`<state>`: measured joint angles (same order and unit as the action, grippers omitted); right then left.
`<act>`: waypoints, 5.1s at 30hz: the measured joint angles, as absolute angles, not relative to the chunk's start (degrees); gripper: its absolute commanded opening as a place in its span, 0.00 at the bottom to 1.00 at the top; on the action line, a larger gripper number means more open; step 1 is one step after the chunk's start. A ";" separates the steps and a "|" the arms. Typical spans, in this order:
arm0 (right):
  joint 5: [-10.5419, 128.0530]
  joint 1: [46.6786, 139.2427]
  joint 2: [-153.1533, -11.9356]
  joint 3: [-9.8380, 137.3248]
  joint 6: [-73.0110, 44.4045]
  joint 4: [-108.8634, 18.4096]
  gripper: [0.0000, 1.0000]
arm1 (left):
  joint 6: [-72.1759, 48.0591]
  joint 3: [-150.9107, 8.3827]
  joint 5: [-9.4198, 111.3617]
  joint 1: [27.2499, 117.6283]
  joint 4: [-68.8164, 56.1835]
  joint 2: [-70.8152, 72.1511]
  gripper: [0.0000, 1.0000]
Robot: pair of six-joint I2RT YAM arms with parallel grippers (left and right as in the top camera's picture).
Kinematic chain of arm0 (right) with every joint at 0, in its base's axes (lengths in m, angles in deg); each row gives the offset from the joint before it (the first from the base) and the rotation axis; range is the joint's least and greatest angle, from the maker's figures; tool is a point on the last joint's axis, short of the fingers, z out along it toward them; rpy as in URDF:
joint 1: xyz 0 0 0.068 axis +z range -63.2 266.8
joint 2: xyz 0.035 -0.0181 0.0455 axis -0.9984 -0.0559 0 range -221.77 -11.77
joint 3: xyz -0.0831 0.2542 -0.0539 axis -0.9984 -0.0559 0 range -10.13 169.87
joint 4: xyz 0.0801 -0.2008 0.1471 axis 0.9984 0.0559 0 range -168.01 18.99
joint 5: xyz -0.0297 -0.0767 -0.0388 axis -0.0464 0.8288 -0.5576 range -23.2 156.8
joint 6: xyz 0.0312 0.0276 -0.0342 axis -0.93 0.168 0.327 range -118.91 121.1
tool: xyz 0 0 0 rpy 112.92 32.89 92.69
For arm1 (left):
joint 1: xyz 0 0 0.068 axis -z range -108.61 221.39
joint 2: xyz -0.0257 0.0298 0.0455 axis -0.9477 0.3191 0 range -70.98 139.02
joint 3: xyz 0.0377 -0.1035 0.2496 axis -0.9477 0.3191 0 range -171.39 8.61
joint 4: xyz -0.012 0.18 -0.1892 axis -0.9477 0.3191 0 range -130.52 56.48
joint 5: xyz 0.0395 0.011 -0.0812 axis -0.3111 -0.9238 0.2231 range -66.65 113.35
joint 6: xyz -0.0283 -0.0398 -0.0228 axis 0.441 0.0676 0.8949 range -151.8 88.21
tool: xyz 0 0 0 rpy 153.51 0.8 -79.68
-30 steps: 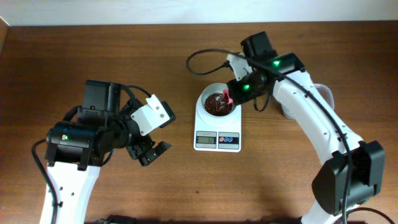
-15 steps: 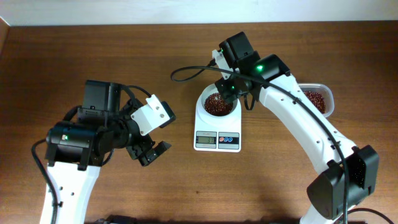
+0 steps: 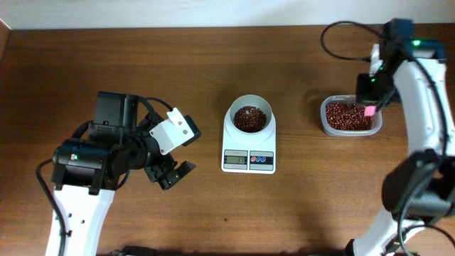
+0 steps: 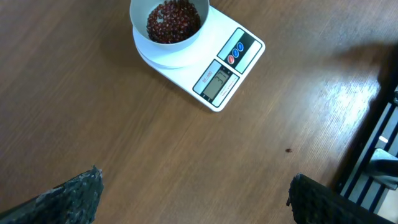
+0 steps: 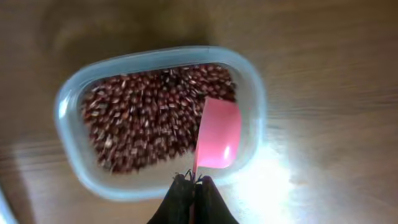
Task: Scoop and weigh 50g on scale
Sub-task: 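Dip the scoop into the bean tub and lift it with the right gripper, then move the scoop over the bowl and pour beans in, then return the scoop to the bean tub and scoop beans again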
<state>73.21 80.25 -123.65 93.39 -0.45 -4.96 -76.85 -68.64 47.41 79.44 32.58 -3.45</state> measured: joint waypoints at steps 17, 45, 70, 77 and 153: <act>36.95 65.19 -131.97 91.16 8.45 -1.33 0.04 | -76.85 -68.64 47.41 79.44 32.56 -3.45 0.99; -0.62 64.30 -131.97 91.10 30.07 9.19 0.04 | -76.85 -68.64 47.41 79.44 32.58 -3.45 0.99; 31.97 98.26 -131.97 101.54 18.64 -3.71 0.04 | -76.85 -68.64 47.41 79.44 32.58 -3.45 0.99; 35.75 100.62 -131.97 103.14 17.83 -1.92 0.04 | -76.85 -68.64 47.41 79.44 32.58 -3.45 0.99; 51.42 79.03 -130.88 91.67 9.61 -5.06 0.04 | -76.85 -68.64 47.41 79.44 32.53 -3.45 0.99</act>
